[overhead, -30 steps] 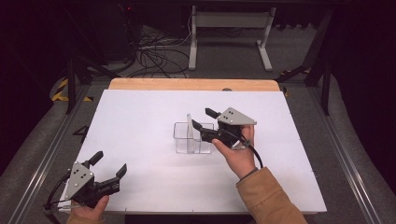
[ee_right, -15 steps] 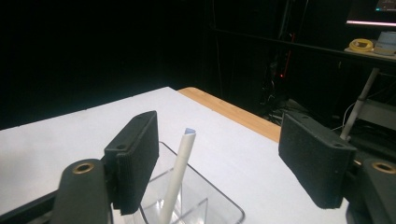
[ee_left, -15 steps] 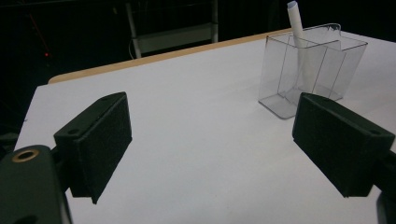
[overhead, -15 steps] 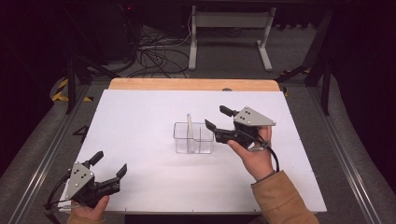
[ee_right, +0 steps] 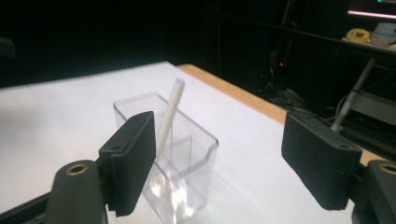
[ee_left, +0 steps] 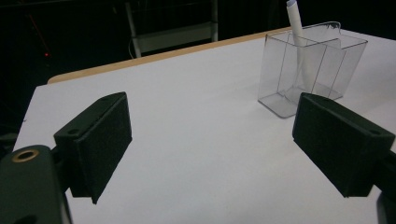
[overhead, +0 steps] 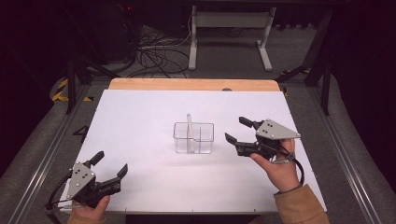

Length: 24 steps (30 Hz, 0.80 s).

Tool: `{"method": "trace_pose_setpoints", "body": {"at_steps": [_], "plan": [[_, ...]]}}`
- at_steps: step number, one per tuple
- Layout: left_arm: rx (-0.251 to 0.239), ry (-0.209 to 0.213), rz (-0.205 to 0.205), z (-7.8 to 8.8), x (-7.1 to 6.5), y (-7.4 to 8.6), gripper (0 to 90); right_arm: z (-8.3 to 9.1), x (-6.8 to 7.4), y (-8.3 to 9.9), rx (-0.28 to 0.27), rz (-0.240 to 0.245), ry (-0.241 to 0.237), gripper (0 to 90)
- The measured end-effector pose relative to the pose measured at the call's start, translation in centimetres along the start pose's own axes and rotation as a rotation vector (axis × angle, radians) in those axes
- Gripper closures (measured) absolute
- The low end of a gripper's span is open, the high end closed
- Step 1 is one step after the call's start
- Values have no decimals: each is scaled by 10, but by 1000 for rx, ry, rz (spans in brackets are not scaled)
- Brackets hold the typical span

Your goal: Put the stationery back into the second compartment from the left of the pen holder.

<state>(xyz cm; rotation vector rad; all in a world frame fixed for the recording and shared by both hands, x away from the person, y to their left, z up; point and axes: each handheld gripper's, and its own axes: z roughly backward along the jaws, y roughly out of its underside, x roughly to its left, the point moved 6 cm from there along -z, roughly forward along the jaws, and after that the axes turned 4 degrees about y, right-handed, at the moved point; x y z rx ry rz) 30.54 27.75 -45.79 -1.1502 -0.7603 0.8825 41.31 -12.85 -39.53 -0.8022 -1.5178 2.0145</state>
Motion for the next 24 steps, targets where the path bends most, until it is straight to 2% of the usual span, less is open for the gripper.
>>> {"method": "trace_pose_setpoints", "body": {"at_steps": [10,16,24], "plan": [[3,3,-11,-1,-2,-1,125,23,-8,30,21,-13,17,265],[5,6,-16,-1,-3,-1,124,36,-13,49,9,-34,35,249],[6,10,-23,-2,-5,-1,124,46,-11,78,38,-40,17,233]]}}
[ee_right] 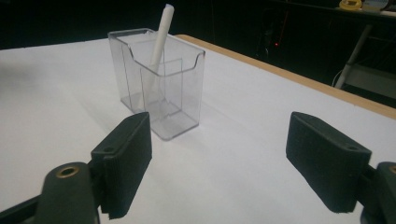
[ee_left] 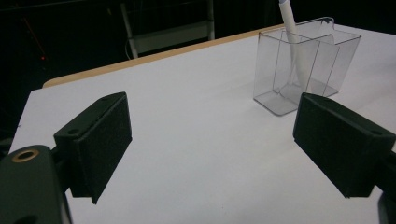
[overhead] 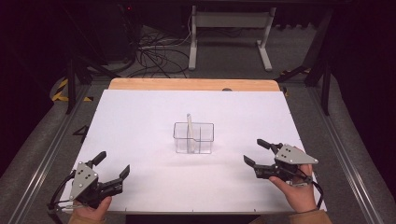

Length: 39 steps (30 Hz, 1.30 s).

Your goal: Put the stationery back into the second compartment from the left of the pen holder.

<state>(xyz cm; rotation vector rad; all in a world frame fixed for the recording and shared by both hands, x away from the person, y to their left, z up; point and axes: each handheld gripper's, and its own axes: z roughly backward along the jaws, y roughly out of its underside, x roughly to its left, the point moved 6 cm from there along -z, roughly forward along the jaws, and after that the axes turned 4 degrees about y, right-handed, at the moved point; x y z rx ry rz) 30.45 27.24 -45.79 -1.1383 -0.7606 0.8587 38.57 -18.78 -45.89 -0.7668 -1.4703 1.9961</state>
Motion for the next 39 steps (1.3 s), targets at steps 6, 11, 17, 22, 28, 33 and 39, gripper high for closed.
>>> {"method": "trace_pose_setpoints", "body": {"at_steps": [6,11,17,22,28,33,39], "plan": [[0,3,-5,0,0,0,124,5,-1,22,41,-14,15,229],[6,9,-9,-1,-1,1,123,9,-7,39,74,-59,73,230],[13,20,-28,-3,-3,1,121,16,-7,49,59,-100,98,221],[14,27,-27,-3,-4,2,118,15,-6,50,79,-104,80,214],[14,43,-18,-4,-3,4,116,12,-3,49,90,-89,67,207],[12,45,-17,-5,-3,4,114,12,-3,48,87,-84,66,206],[14,45,-15,-5,-3,4,114,15,-5,45,68,-76,88,206]]}}
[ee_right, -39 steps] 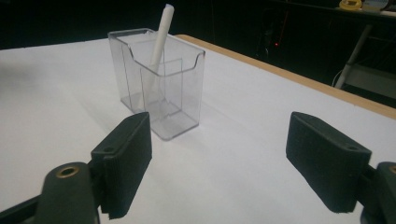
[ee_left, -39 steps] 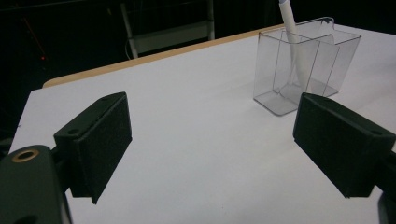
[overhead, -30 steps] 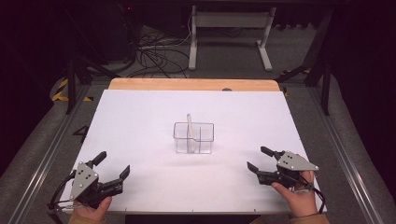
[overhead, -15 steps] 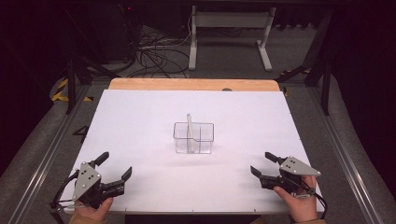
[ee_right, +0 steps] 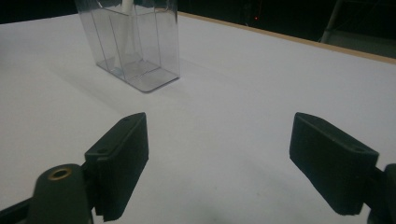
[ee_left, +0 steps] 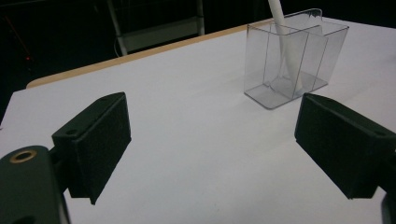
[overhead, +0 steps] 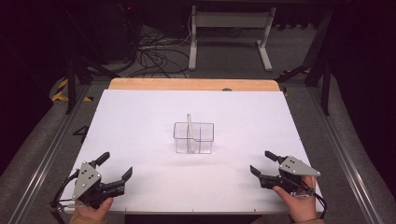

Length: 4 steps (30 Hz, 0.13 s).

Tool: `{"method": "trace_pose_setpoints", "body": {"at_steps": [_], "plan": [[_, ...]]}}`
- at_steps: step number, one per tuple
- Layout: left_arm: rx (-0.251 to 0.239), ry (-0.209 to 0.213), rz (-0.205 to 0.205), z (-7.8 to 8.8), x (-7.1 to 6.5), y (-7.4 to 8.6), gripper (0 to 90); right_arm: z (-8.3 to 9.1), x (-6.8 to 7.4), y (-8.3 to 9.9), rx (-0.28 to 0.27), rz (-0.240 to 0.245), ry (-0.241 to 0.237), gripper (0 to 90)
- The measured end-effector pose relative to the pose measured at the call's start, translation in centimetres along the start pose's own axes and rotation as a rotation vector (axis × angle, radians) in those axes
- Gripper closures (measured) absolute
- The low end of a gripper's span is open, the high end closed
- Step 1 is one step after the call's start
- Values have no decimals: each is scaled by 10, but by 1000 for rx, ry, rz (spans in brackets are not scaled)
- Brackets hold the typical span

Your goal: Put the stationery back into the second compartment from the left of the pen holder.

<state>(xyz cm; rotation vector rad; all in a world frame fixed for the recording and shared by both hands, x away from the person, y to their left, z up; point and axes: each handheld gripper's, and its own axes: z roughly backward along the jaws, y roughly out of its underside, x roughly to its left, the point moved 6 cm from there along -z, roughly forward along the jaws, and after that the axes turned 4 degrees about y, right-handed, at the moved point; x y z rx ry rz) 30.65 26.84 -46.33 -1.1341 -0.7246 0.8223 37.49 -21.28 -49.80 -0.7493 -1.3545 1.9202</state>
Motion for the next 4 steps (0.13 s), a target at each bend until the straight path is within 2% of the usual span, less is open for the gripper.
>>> {"method": "trace_pose_setpoints", "body": {"at_steps": [4], "plan": [[-10,17,4,0,1,0,105,2,-2,-3,-21,-8,13,206]]}}
